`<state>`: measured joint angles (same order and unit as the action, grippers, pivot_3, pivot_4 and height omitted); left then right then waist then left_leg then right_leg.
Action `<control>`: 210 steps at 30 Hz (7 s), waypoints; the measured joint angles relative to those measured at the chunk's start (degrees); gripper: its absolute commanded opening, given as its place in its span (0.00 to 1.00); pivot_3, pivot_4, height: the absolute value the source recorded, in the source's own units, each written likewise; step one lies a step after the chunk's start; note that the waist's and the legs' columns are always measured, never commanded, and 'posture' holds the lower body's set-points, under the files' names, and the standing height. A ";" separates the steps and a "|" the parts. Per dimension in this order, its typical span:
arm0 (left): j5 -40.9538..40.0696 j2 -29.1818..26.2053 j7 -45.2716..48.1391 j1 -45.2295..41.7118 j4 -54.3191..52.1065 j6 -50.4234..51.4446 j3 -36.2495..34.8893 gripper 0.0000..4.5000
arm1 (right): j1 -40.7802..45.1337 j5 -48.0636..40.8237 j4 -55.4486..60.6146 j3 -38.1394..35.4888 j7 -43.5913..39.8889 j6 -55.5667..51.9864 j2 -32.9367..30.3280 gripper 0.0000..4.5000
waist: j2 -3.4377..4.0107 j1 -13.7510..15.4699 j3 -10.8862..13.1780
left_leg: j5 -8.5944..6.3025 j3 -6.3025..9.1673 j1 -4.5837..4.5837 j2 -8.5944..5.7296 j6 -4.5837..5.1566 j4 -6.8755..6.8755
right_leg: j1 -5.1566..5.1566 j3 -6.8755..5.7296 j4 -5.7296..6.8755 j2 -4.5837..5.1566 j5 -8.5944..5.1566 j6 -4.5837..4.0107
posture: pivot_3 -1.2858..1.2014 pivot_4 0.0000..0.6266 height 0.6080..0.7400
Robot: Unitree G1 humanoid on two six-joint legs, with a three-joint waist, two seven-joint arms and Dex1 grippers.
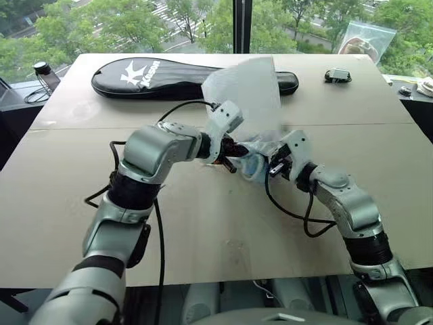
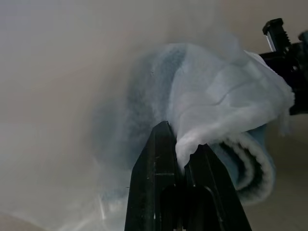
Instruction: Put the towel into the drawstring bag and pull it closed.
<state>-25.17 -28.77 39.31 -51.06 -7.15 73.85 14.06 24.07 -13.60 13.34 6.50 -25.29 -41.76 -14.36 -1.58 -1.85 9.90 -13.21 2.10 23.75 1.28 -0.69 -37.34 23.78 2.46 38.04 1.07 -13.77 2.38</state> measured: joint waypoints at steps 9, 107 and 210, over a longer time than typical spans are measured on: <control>-11.64 6.15 4.90 -8.43 3.36 13.26 -8.04 0.00 | 4.12 -10.88 2.62 -11.68 5.66 -7.41 6.47 0.00 | 0.06 -0.36 0.03 | 0.00 0.02 -0.01 0.00 0.01 -0.01 | 0.01 -0.02 0.04 -0.03 0.00 0.00 | 0.52 0.24 1.00; -20.92 -9.09 -0.37 2.29 7.22 -1.58 -10.20 0.00 | 5.09 7.89 -5.23 6.70 1.88 5.22 -9.32 0.97 | 0.18 -0.53 0.08 | 0.01 -0.11 0.03 0.00 -0.01 0.02 | 0.20 0.12 0.14 -0.05 -0.01 -0.01 | 0.52 0.24 1.00; 4.59 -10.95 -27.76 -9.80 46.37 -50.71 -38.82 0.01 | 27.16 -2.86 4.33 -43.96 30.94 -1.72 -9.63 0.00 | 0.19 1.14 0.13 | 0.00 -0.16 0.28 0.01 0.01 0.05 | 0.43 0.04 0.17 0.09 0.01 -0.02 | 0.52 0.24 1.00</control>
<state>-20.59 -39.72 11.55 -60.85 39.22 23.14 -24.76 51.23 -16.46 17.67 -37.46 5.64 -43.48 -23.99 -1.39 -0.71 10.02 -13.21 1.93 24.03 1.29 -0.68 -37.29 24.21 2.51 38.21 1.16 -13.76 2.36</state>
